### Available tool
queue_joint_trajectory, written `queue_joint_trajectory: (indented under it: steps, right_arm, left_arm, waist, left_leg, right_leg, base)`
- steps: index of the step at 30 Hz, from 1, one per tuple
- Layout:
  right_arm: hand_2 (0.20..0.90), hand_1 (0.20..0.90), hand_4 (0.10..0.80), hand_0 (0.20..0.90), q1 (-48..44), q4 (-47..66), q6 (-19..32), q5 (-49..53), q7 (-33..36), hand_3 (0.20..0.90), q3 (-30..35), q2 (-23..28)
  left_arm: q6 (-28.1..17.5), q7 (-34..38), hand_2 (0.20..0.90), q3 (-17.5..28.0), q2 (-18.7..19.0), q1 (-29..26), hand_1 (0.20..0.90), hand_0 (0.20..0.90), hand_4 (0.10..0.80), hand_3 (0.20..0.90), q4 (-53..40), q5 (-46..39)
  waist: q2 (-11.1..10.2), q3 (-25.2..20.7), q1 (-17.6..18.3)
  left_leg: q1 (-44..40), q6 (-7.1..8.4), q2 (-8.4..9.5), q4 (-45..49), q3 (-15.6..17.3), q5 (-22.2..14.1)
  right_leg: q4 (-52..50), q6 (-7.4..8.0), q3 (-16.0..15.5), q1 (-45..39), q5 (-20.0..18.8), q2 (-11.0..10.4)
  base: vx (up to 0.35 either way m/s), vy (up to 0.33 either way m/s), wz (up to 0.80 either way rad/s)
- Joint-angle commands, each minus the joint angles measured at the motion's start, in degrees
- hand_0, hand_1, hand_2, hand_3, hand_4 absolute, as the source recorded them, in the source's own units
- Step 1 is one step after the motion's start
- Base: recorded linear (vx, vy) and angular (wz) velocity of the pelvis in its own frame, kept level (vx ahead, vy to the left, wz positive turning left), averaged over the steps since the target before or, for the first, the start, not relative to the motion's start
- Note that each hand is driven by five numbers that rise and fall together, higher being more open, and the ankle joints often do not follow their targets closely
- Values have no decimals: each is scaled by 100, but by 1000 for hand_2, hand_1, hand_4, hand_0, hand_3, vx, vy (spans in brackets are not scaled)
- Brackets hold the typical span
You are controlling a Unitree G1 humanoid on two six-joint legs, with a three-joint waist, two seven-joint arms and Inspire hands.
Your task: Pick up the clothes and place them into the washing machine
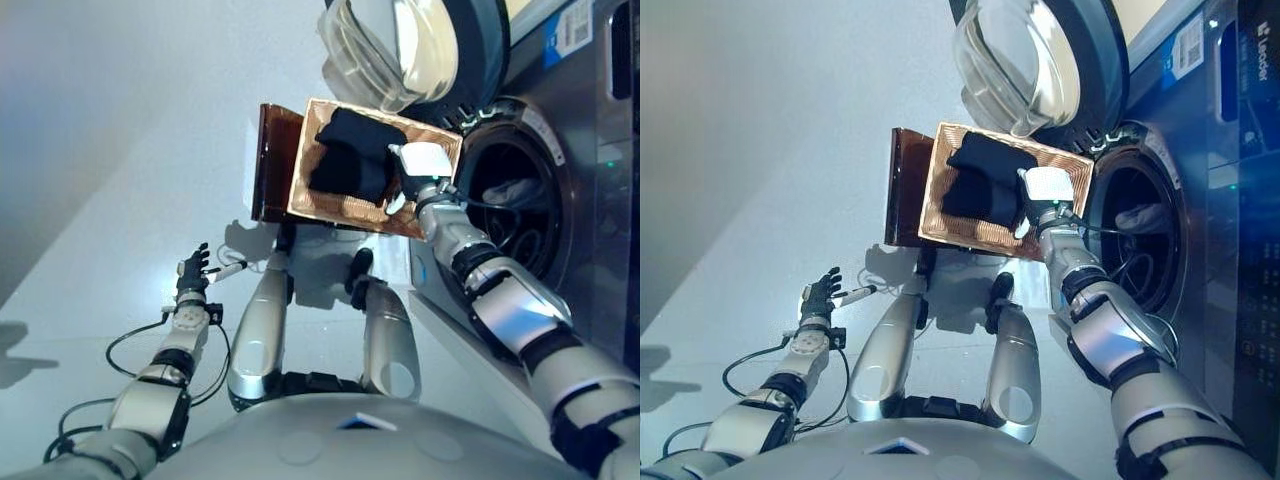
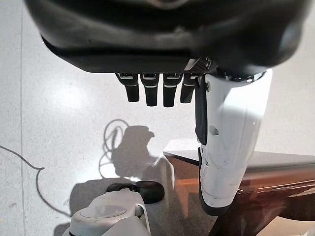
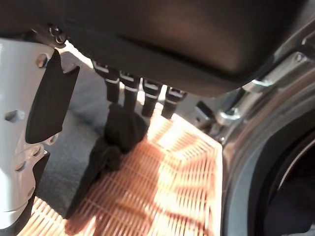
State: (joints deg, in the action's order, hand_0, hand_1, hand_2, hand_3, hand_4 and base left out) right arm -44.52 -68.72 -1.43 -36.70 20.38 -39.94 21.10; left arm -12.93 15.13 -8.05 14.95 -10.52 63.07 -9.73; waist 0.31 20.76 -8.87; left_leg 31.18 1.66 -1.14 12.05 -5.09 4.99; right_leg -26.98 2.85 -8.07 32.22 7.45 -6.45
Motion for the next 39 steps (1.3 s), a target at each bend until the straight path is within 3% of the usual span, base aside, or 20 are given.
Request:
queue_joint_trajectory:
  steps: [1,28,39]
  right_arm:
    - [900,900,800,900,-465,56,-123,47,460,900,-56,66]
    - [900,900,800,900,-541,-236,-122,207,475,900,-62,-312]
    - [900,900,800,900,-713,-663,-284,256,583,900,122,-184]
  left_arm:
    - [-183,297,900,-128,462,19,900,900,800,900,-157,-78]
    - [-211,390,900,-121,701,-168,900,900,800,900,-409,-153]
    - [-261,432,900,-294,718,-317,900,900,800,900,-552,-237]
  waist:
    - [-164,-182,-123]
    - [-251,115,-339]
    - [-139,285,-494]
  left_leg:
    - [169,39,319,710,262,-707]
    - [606,49,376,851,56,-675]
    - [895,41,453,891,-44,-614]
  right_leg:
    - [737,89,175,-2,-657,111]
    - [572,70,-107,305,-619,73]
    - [385,57,-225,567,-557,17]
  base:
    - [2,-16,3]
    - [-3,-17,6]
    - [3,-7,7]
